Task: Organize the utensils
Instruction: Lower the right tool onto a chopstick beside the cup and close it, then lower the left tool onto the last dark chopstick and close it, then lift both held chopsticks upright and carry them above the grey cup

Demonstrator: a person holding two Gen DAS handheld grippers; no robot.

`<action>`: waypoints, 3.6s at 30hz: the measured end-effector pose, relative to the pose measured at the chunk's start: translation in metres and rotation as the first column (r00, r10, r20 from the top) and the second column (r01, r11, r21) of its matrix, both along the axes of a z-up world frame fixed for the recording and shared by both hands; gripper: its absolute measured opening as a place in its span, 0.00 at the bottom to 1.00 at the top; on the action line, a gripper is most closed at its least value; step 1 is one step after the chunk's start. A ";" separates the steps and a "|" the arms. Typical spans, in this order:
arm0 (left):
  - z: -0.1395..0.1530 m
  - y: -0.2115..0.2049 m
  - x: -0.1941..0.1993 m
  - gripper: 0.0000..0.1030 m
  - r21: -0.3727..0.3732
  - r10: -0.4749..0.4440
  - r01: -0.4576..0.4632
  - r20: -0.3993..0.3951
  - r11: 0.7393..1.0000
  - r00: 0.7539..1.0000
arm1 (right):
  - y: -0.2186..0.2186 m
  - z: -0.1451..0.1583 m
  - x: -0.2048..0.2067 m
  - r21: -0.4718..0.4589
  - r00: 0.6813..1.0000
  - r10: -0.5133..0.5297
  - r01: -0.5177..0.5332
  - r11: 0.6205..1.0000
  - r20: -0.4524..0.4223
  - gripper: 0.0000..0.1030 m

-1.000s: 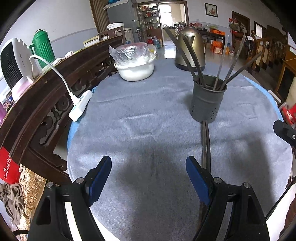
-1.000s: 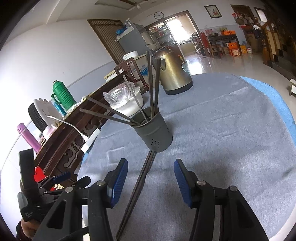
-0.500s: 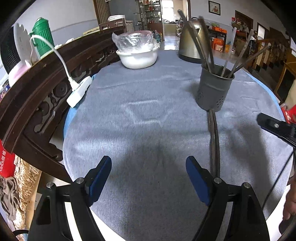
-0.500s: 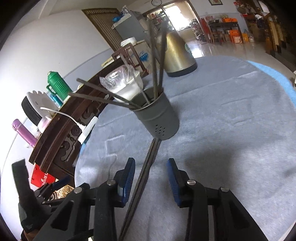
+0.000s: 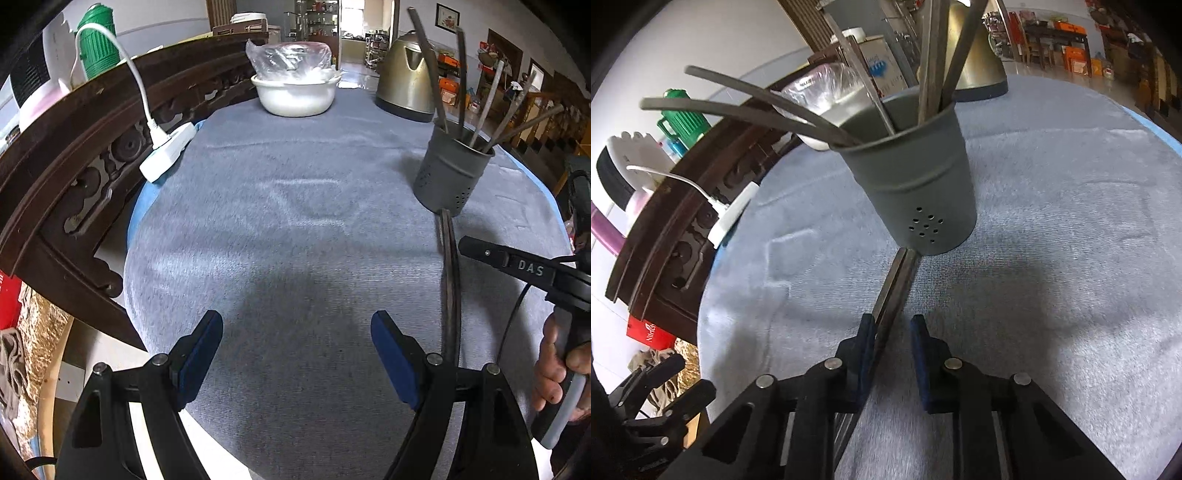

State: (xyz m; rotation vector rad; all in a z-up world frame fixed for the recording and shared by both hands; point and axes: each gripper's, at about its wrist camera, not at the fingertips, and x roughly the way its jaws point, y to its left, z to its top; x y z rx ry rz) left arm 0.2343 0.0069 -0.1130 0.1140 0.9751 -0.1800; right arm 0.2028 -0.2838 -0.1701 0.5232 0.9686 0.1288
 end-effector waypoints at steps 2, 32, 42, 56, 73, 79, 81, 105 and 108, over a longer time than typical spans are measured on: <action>-0.001 0.002 0.001 0.80 -0.006 0.004 -0.004 -0.005 1.000 1.000 | 0.002 -0.005 0.006 -0.007 1.000 0.001 -0.002 1.000 -0.026 0.20; -0.009 -0.028 0.026 0.80 -0.133 -0.072 0.055 -0.123 0.990 0.990 | -0.079 -0.008 -0.029 0.193 0.993 -0.113 0.116 0.974 -0.026 0.18; -0.023 -0.079 0.077 0.63 -0.264 -0.126 0.071 -0.196 0.962 0.972 | -0.098 -0.009 -0.035 0.218 0.987 -0.159 0.163 0.962 -0.035 0.18; -0.043 -0.115 0.104 0.42 -0.256 -0.195 0.136 -0.220 0.957 0.956 | -0.106 -0.006 -0.019 0.210 0.987 -0.150 0.157 0.965 -0.050 0.18; -0.033 -0.078 0.123 0.16 -0.255 -0.372 0.317 -0.211 0.914 0.904 | -0.083 -0.021 0.009 0.209 0.973 -0.135 0.174 0.962 -0.189 0.19; -0.023 -0.060 0.135 0.46 -0.292 -0.334 0.264 -0.226 0.919 0.915 | -0.084 -0.022 0.010 0.201 0.967 -0.154 0.195 0.960 -0.201 0.19; -0.028 -0.059 0.144 0.46 -0.309 -0.305 0.222 -0.251 0.925 0.919 | -0.082 -0.025 0.013 0.193 0.961 -0.162 0.206 0.959 -0.224 0.19; -0.037 -0.075 0.129 0.06 -0.265 -0.207 0.147 -0.218 0.953 0.954 | -0.039 -0.015 0.027 0.015 0.979 -0.120 0.124 0.992 -0.162 0.12; -0.022 -0.062 0.126 0.05 -0.292 -0.204 0.147 -0.177 0.945 0.963 | -0.041 -0.004 0.019 0.013 0.986 -0.119 0.121 0.993 -0.114 0.11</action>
